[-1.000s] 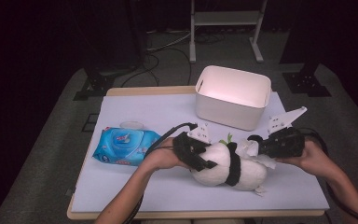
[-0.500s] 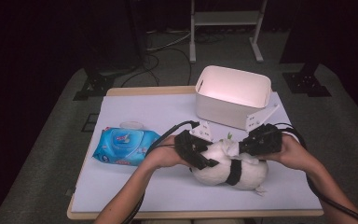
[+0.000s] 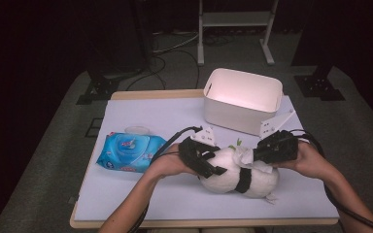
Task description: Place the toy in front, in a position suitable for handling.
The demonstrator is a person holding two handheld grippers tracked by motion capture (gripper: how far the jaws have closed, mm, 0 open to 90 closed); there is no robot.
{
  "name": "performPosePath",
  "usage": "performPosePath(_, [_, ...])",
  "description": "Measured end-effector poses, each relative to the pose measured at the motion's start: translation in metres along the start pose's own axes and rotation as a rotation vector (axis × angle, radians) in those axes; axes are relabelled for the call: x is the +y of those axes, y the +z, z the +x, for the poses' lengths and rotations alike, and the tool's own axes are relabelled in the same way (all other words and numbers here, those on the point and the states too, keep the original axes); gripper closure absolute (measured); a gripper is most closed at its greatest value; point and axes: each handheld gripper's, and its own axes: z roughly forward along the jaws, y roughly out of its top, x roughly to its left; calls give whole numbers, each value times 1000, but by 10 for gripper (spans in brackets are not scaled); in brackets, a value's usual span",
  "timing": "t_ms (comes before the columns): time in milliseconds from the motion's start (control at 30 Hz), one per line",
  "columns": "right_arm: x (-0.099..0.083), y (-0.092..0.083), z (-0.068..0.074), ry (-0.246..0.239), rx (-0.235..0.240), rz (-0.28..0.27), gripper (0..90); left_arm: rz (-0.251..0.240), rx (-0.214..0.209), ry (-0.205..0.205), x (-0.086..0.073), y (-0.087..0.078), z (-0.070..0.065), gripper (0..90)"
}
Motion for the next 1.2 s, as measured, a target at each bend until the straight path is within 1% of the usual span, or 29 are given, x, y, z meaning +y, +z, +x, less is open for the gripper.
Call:
performPosePath(100, [-6,-2,0,10,0,-13,843,-17,6,-11,1,-1,0,235])
performPosePath(133, [-7,-3,-1,5,-1,-16,843,-15,10,-12,1,-2,1,217])
performPosePath(167, [-8,-4,0,18,-3,-16,843,-12,12,-14,1,-3,2,205])
performPosePath(233, [-11,-5,-1,16,1,-22,843,-17,17,-16,0,-4,3,192])
performPosePath(300, [-13,-7,-1,23,-3,-23,843,-22,15,-27,-1,-5,3,181])
performPosePath(433, [-16,-9,0,19,-2,-29,843,-23,7,-50,-5,-3,5,145])
performPosePath(500, [-18,-10,0,21,-4,-36,842,-23,5,-50,-6,-3,5,132])
performPosePath(567, [-20,-11,-1,31,-5,-40,843,-30,-10,-56,-8,-3,5,127])
performPosePath(633, [-23,-13,-1,39,-9,-46,843,-33,-11,-63,-10,-3,6,127])
performPosePath(833, [-30,-18,-1,58,-9,-56,842,-31,-29,-68,-13,1,6,116])
performPosePath(1033, [-37,-22,-2,70,-16,-63,842,-20,-38,-66,-16,2,5,111])
performPosePath(1100, [-40,-24,-3,76,-12,-67,842,-23,-45,-72,-16,4,5,107])
performPosePath(1200, [-42,-25,-3,79,-18,-66,842,-9,-53,-68,-18,6,5,103])
